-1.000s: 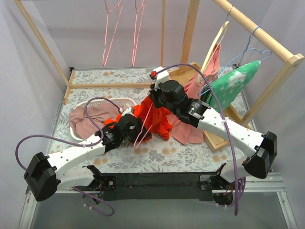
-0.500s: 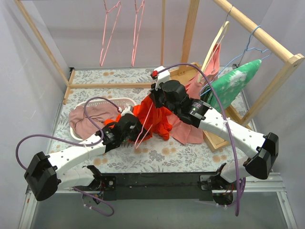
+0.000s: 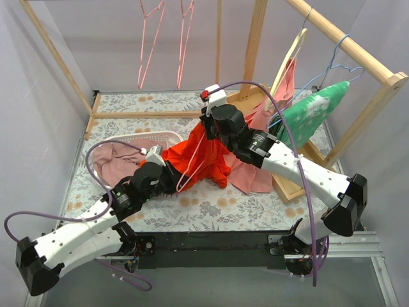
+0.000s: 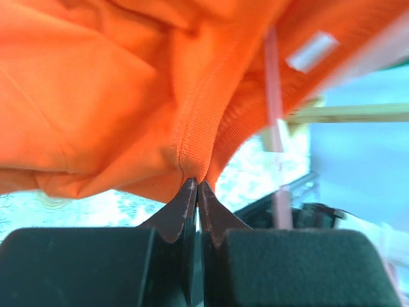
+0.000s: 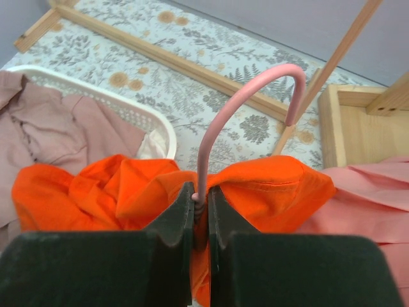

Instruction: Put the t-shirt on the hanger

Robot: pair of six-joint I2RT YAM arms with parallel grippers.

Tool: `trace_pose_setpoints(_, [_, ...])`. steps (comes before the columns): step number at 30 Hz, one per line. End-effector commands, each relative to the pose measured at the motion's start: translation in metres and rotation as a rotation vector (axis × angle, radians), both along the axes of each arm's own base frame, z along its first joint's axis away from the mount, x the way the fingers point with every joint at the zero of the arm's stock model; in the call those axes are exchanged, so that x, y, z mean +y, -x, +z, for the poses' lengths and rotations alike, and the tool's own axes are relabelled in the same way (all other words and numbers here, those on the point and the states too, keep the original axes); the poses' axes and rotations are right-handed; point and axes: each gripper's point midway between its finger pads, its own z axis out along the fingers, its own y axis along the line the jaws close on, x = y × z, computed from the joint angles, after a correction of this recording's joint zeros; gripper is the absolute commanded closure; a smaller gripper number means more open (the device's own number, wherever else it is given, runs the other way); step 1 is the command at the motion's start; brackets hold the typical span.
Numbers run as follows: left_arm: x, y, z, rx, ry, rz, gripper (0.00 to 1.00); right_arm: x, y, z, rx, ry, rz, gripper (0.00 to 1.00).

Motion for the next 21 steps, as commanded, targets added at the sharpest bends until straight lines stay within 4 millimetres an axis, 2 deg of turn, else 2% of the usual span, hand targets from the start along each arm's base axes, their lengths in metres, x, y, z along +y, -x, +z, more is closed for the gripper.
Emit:
trace_pose_setpoints(1, [0.015,0.014,0.024,-0.067,0.064,-0.007,1.00,-0.009,-0.025,0.038,-0.100,-0.045,-0.158,0.99])
trace_pose_setpoints(2, [0.018,0.015,0.030,-0.072,0.077,0.001,1.00,-0.012,-0.030,0.045,-0.116,-0.048,-0.195,0.99])
trace_pose_setpoints(4, [0.026,0.020,0.043,-0.090,0.093,0.012,1.00,-0.012,-0.038,0.043,-0.125,-0.035,-0.229,0.99])
trace_pose_setpoints(6, [0.029,0.023,0.052,-0.097,0.096,0.009,1.00,-0.013,-0.045,0.053,-0.146,-0.048,-0.273,0.99])
trace_pose_setpoints(7, [0.033,0.025,0.055,-0.089,0.083,0.016,1.00,-0.011,-0.048,0.051,-0.146,-0.042,-0.283,0.99])
trace_pose_setpoints(10, [0.043,0.026,0.064,-0.085,0.079,0.054,1.00,-0.011,-0.053,0.056,-0.162,-0.058,-0.312,0.99])
trace_pose_setpoints(11, [0.046,0.026,0.077,-0.100,0.098,0.066,1.00,-0.013,-0.054,0.058,-0.167,-0.058,-0.329,0.99])
trace_pose_setpoints(13, [0.054,0.026,0.083,-0.106,0.090,0.095,1.00,-0.015,-0.057,0.059,-0.172,-0.063,-0.352,0.99])
trace_pose_setpoints(15, [0.058,0.027,0.098,-0.123,0.103,0.103,1.00,-0.017,-0.059,0.061,-0.178,-0.069,-0.370,0.99])
trace_pose_setpoints(17, [0.061,0.030,0.099,-0.112,0.085,0.102,1.00,-0.020,-0.060,0.062,-0.181,-0.071,-0.393,0.99])
trace_pose_setpoints(21, [0.064,0.038,0.116,-0.109,0.086,0.080,1.00,-0.028,-0.063,0.062,-0.191,-0.065,-0.450,0.99])
